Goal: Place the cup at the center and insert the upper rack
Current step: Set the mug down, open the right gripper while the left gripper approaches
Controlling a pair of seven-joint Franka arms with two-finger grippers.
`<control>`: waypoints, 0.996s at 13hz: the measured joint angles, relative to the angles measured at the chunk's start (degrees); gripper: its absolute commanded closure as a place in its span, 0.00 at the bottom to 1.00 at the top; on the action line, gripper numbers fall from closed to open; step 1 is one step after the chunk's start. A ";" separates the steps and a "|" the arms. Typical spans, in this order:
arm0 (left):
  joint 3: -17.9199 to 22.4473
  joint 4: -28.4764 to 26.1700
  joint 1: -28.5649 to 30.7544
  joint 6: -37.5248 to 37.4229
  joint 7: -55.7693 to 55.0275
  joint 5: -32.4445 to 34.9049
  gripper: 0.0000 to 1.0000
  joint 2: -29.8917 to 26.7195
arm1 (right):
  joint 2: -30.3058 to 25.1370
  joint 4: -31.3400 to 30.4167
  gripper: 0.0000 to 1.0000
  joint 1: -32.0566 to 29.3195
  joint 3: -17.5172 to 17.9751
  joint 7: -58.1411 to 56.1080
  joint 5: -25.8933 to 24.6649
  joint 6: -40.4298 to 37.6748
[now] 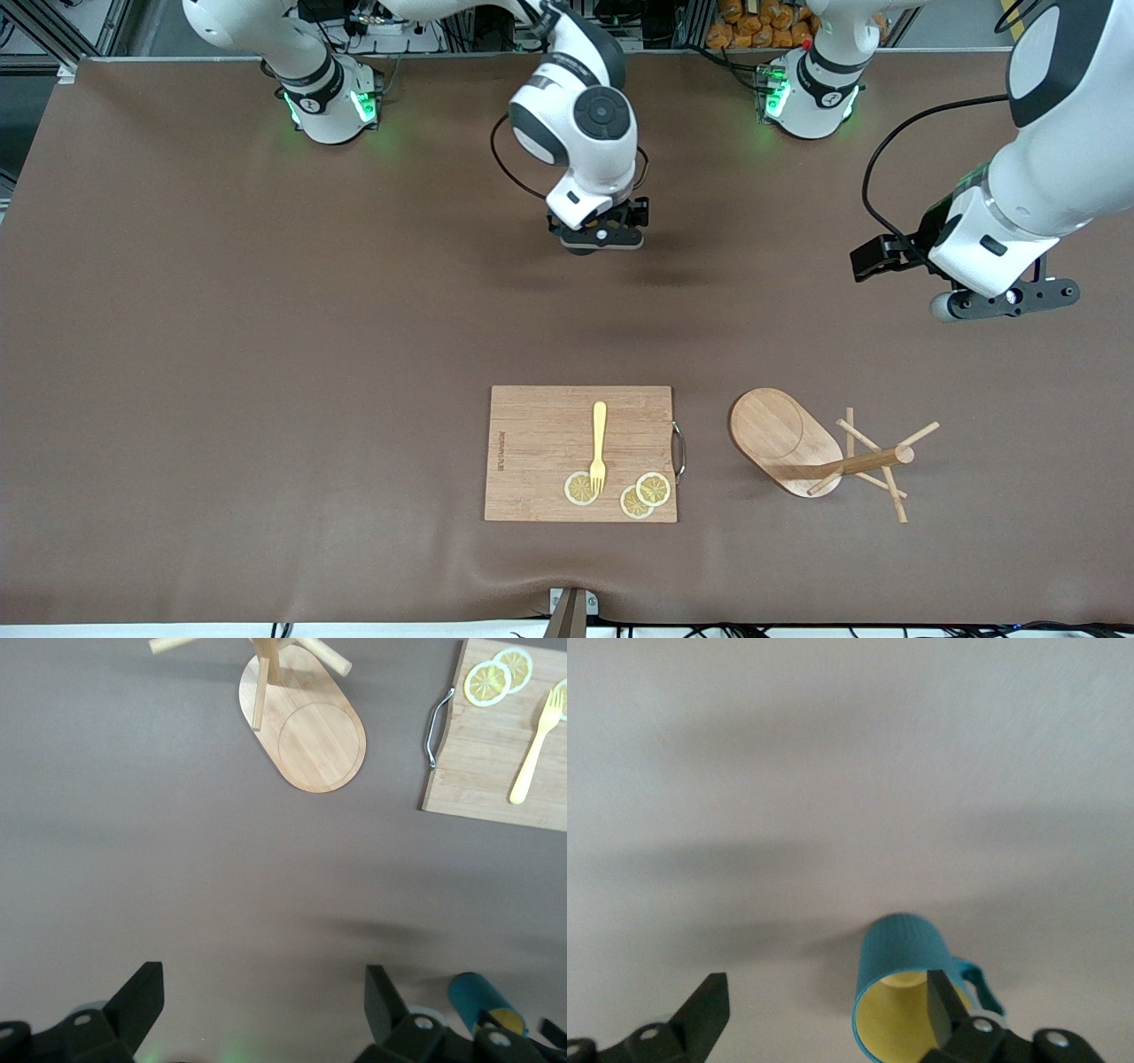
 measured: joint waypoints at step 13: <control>-0.56 0.17 -17.27 0.01 -43.52 0.03 0.00 -0.71 | -18.45 7.84 0.00 -48.42 -1.02 -47.87 -0.20 -28.63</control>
